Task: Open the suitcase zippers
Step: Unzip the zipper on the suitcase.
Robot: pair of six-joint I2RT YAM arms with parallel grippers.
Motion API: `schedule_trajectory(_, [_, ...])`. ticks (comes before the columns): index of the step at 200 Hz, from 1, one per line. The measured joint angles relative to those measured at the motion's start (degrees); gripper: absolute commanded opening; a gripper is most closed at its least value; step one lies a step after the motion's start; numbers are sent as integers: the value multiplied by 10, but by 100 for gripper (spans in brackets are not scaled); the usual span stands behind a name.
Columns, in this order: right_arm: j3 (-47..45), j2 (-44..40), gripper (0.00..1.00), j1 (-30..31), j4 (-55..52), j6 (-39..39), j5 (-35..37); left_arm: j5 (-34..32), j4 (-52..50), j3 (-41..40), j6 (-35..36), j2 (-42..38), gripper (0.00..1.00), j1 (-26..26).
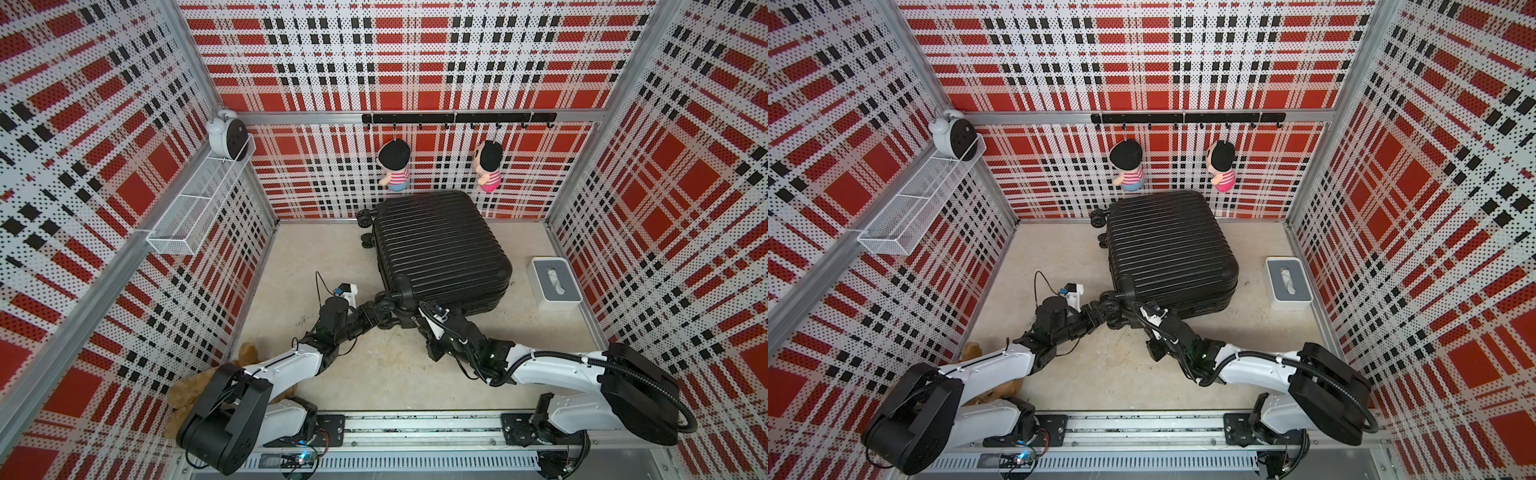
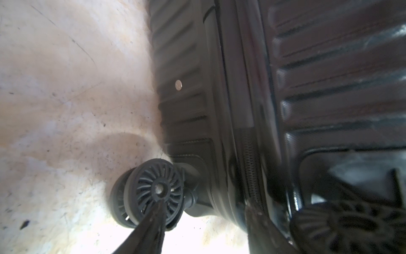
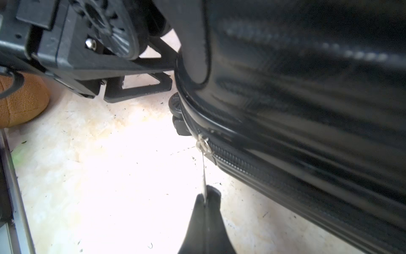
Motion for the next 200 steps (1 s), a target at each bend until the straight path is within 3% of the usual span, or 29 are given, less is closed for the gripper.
schedule_trajectory(80, [35,56,0,39,22,13,59,1,25,-86,0,-69,59,54])
schedule_trajectory(140, [83,115,0,61,27,20,106,7,90,-87,0,71,58,40])
schedule_trajectory(200, [130,166,0,70,30,23,138,56,228,-87,-3,176,55,36])
